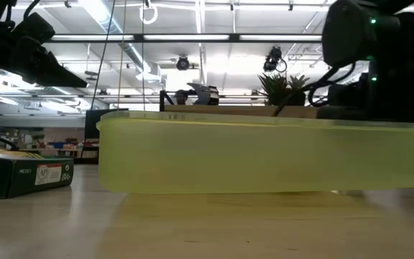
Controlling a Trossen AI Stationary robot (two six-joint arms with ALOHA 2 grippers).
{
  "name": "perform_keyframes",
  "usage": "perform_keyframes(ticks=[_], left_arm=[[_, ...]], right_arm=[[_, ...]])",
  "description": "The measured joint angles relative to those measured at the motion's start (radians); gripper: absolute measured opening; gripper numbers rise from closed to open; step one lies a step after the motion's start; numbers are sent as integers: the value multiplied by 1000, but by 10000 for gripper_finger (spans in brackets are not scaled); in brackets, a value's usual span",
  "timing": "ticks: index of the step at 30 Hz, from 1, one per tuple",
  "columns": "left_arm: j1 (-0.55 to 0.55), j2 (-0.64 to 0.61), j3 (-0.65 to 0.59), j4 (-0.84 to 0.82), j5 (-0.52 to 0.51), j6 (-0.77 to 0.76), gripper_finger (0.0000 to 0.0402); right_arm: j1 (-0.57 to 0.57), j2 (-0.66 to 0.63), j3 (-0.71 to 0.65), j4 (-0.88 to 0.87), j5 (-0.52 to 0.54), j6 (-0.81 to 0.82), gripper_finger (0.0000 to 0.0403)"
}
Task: Pack school essentials
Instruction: Put the white sticky note into the yellow supply box
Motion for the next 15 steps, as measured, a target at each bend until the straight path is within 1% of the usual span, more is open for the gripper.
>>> perform_keyframes(ticks=[2,5,8,12,15], left_arm=[[0,0,0,0,0,0,30],[0,0,0,0,0,0,35],[0,0,0,0,0,0,39],[0,0,0,0,0,0,37],[0,0,0,0,0,0,33]], right_arm=[[1,27,49,-69,13,-6,400],[0,30,109,-163,47,-32,400],[0,5,144,-191,67,-29,400],[11,-7,166,-177,100,97,400],[13,17,162,-178,109,154,400]])
